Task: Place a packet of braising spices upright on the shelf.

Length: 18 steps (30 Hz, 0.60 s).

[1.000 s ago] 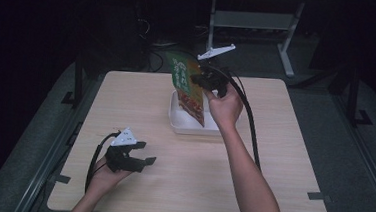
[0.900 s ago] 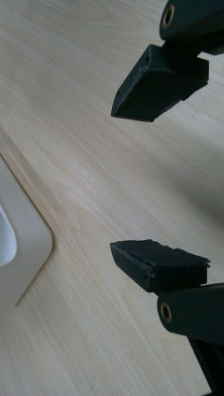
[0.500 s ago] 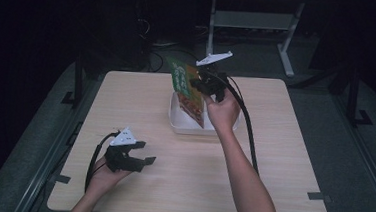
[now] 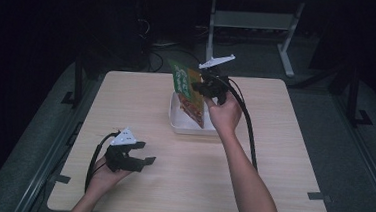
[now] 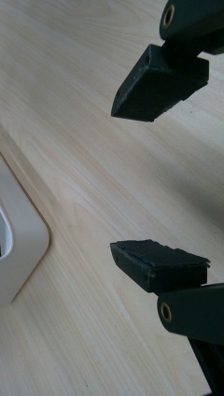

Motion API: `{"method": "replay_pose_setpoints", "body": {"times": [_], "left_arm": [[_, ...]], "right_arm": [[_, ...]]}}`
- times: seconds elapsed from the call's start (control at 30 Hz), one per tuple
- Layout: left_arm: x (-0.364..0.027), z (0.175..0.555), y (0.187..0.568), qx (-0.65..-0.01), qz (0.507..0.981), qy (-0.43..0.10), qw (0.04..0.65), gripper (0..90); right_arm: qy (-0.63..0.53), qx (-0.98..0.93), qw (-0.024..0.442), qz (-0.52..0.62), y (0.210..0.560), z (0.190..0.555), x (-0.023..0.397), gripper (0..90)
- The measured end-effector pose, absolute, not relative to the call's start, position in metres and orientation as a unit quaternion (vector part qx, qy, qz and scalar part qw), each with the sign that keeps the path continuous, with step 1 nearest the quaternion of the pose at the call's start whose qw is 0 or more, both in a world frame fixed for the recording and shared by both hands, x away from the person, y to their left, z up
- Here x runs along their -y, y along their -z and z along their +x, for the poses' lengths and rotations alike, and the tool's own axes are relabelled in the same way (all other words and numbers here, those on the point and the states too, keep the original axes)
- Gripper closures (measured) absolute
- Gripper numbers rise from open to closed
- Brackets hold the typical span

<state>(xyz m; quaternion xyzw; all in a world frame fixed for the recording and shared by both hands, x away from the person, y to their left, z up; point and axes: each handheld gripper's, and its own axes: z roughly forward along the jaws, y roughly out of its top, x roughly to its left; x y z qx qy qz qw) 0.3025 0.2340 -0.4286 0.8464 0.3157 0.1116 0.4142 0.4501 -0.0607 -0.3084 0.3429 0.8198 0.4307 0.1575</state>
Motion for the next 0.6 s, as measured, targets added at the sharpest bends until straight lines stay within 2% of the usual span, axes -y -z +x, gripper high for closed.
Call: {"method": "replay_pose_setpoints", "body": {"times": [0.6], "left_arm": [[-0.233, 0.303, 0.429, -0.316, 0.847, -0.112, 0.413, 29.1]], "right_arm": [[-0.415, -0.829, 0.14, 0.348, 0.314, 0.447, 0.074, 89.7]]}}
